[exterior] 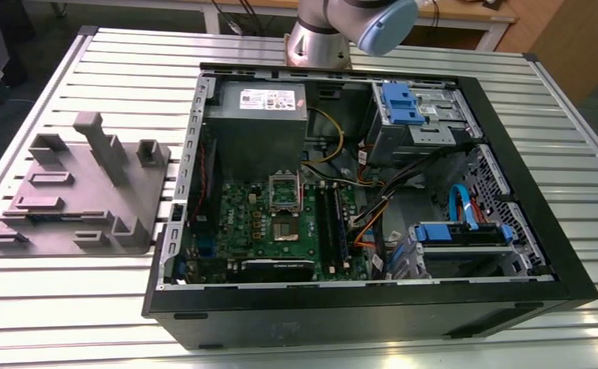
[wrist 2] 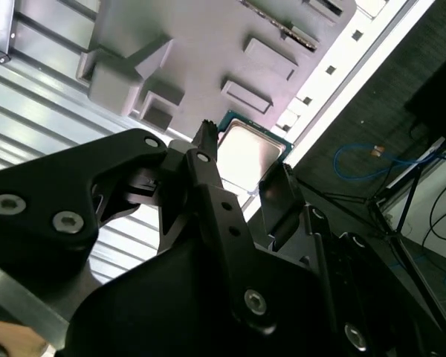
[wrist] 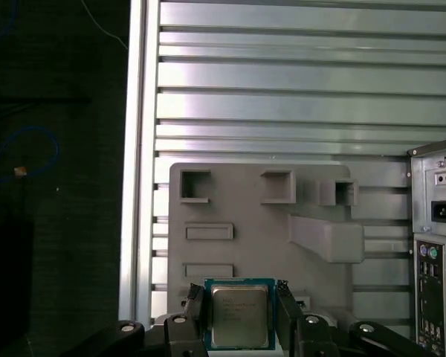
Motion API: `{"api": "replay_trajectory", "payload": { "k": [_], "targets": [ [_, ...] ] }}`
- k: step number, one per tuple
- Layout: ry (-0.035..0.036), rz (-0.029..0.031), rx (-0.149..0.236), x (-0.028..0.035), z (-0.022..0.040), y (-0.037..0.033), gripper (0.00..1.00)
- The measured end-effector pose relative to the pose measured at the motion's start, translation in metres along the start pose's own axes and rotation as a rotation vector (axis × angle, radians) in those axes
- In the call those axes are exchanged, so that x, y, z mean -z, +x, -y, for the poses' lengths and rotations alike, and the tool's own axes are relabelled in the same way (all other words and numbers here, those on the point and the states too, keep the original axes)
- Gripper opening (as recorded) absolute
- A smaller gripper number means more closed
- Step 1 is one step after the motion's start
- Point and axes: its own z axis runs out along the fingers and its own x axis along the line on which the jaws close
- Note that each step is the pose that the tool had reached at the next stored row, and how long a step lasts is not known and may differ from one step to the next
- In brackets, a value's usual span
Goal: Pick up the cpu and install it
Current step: 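Pick up the cpu and move it towards the insertion slot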
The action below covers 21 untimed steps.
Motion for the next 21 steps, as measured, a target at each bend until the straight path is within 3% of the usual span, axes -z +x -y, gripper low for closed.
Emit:
{"api": "replay_trajectory", "payload": {
  "k": [21],
  "targets": [
    [0.0001, -0.0001, 0.000, -0.0011, 0.0000, -0.0483, 0.47]
  ]
}}
